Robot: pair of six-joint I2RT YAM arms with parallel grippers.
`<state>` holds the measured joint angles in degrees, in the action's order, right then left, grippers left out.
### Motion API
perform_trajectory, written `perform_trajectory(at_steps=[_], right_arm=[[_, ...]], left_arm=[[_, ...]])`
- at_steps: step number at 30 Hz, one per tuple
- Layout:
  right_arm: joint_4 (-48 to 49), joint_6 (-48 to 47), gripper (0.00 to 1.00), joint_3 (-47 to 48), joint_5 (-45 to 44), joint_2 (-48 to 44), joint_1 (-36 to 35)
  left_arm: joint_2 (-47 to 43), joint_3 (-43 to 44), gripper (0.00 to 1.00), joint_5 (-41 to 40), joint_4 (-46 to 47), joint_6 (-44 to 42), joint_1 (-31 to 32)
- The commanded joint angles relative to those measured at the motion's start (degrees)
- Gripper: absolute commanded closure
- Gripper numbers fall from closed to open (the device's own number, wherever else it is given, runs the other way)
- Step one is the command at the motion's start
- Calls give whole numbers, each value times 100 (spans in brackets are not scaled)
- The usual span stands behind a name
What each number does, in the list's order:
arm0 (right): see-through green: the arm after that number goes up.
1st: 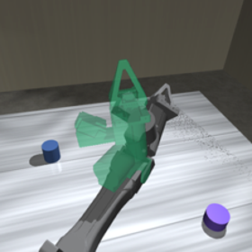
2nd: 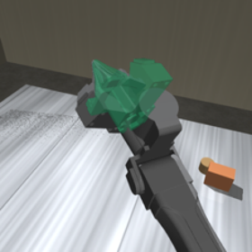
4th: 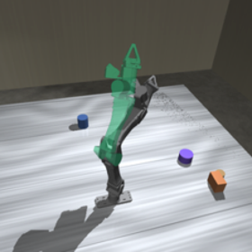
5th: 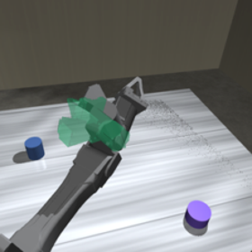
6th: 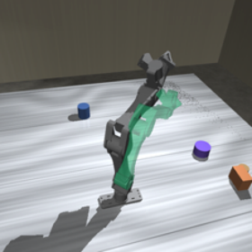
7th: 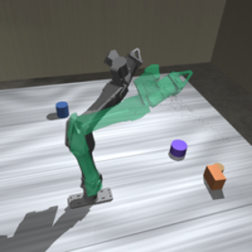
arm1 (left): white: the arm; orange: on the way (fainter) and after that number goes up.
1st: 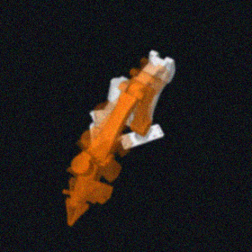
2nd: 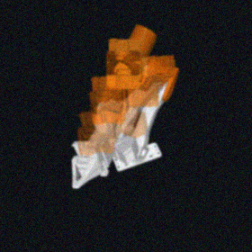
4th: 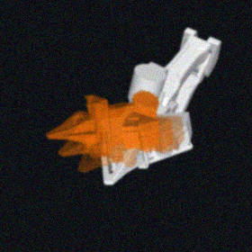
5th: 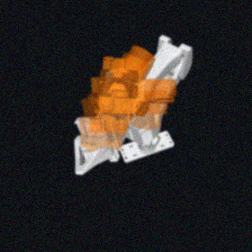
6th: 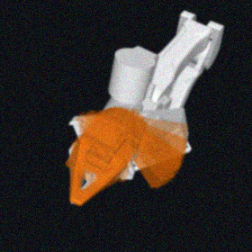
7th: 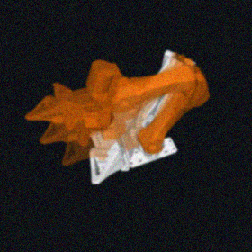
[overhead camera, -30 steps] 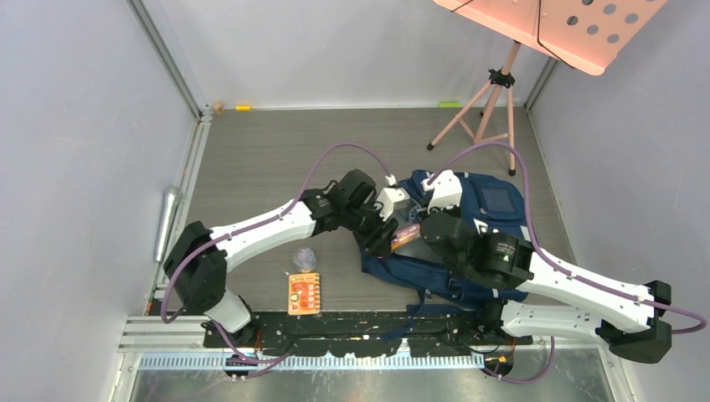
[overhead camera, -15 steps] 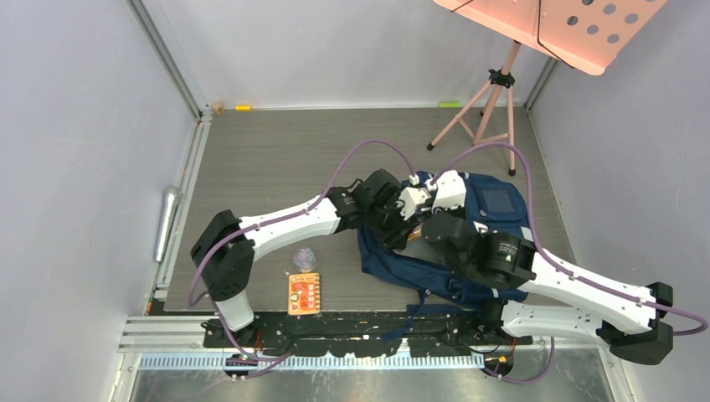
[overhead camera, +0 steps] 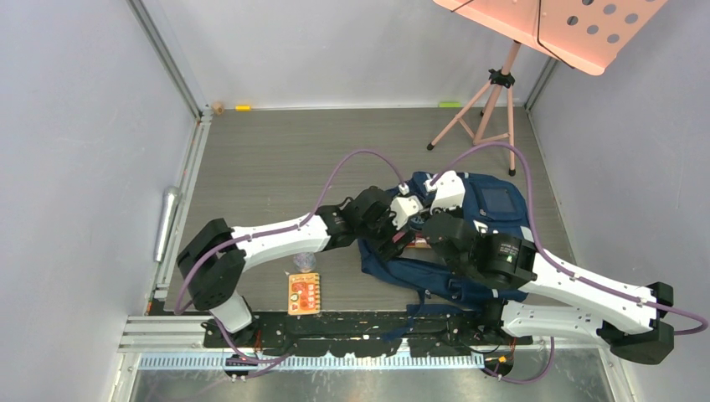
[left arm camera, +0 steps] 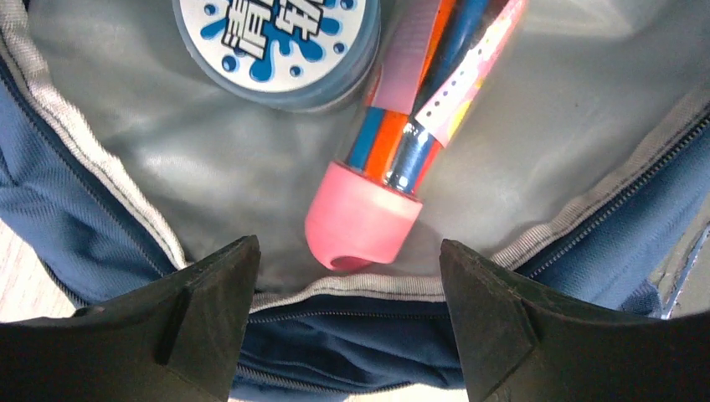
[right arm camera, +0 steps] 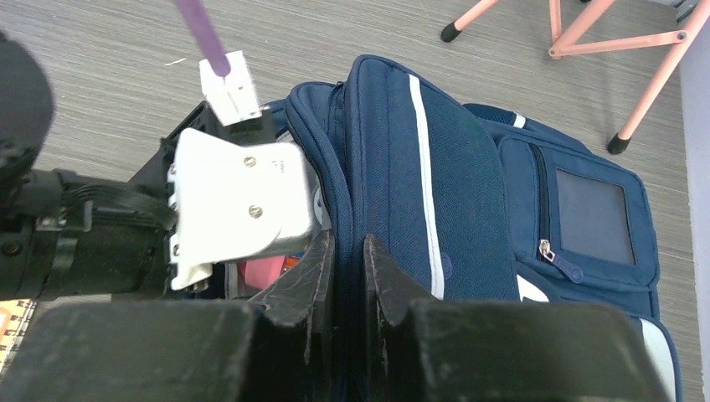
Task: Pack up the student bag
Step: Place the stationery in the student bag.
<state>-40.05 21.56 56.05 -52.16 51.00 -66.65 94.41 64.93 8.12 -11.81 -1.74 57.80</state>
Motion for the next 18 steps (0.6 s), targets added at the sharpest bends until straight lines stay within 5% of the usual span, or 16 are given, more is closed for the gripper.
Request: perform_trajectory(at_steps=[1,8,18], right_arm=[[787,190,99,380,-72,-104,-58],[787,197,99,374,-67,-86,-60],[724,239,99,380,-82,-148,-56]], left_arm=[[-614,-503,19,-193,734,142,86],[-818,-1170,36,5,1730,717,84],[-30,-910,52,-82,2562,926,87]])
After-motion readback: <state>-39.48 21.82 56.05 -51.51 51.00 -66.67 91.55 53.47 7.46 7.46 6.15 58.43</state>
